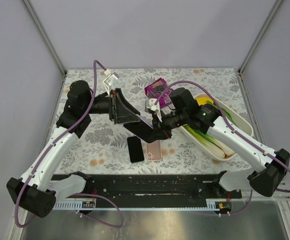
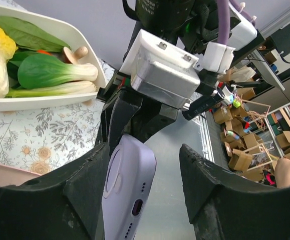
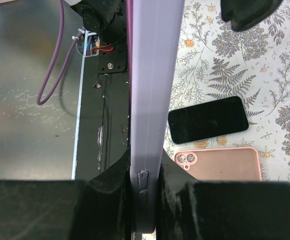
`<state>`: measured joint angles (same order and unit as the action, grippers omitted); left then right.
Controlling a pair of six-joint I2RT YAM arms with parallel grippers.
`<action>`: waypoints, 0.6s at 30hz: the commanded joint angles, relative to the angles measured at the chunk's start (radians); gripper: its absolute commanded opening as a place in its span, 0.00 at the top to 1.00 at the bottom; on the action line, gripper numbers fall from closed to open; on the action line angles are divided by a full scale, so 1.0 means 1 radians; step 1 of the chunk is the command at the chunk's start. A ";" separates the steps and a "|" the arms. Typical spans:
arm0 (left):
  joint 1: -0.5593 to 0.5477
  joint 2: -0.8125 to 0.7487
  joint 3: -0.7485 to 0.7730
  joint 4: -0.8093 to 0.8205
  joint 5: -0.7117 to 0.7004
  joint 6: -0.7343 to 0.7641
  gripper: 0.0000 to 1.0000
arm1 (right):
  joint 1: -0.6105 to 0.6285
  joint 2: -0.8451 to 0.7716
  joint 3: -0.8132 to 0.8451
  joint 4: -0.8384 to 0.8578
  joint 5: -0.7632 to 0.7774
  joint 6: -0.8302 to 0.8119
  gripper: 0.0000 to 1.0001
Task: Take the phone out of the phone case
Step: Remove the phone case from the phone.
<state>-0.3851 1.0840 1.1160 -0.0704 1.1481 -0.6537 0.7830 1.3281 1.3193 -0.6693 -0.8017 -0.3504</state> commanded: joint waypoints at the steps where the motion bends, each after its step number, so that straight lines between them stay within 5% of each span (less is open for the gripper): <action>1: -0.003 -0.016 0.024 -0.048 -0.008 0.058 0.41 | 0.010 -0.004 0.032 0.077 -0.008 0.007 1.00; 10: -0.003 -0.006 0.021 -0.034 -0.002 0.029 0.58 | 0.010 0.000 0.031 0.077 0.002 -0.001 1.00; 18: -0.003 -0.006 -0.051 0.113 -0.008 -0.113 0.84 | 0.012 -0.015 0.020 0.079 0.036 -0.019 1.00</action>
<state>-0.3847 1.0840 1.0935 -0.0715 1.1469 -0.6701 0.7853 1.3384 1.3193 -0.6659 -0.7860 -0.3519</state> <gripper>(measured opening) 0.243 0.206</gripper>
